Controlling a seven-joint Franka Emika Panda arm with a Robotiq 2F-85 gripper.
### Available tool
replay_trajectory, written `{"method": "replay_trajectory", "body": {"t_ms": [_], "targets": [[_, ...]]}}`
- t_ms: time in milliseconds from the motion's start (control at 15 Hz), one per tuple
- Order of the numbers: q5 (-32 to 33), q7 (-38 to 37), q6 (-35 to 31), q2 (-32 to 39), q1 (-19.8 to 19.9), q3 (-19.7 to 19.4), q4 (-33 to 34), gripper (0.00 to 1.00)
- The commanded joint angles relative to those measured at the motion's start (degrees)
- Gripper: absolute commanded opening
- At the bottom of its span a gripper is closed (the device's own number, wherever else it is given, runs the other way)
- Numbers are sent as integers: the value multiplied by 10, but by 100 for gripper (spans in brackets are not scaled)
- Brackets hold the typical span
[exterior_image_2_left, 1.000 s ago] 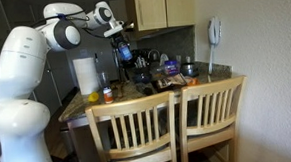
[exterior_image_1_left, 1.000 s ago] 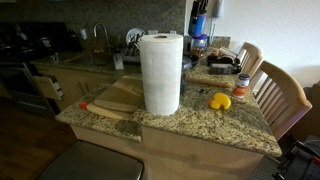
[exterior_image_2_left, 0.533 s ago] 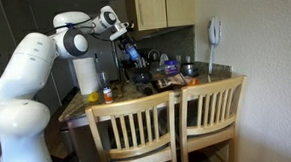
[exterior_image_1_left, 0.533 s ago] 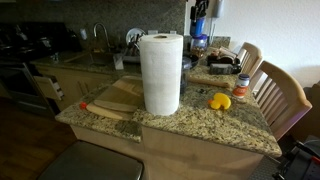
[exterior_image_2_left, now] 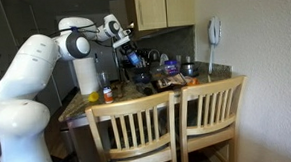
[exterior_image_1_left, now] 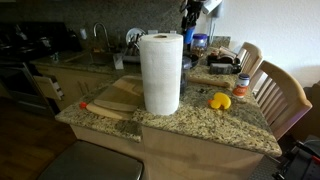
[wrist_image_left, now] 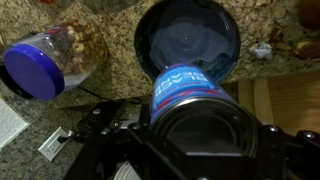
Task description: Pick the blue tin on the counter and put it in the bowl
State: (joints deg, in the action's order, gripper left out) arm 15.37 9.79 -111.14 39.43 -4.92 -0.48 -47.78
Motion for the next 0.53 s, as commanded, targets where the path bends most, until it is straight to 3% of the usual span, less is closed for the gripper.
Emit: {"method": "replay_trajectory", "body": {"t_ms": [0,467], "targets": [[9,-17,-84,-61,5,-2,-133,57],[42,-64,-178,-119,-11,-13,-314,57]]}}
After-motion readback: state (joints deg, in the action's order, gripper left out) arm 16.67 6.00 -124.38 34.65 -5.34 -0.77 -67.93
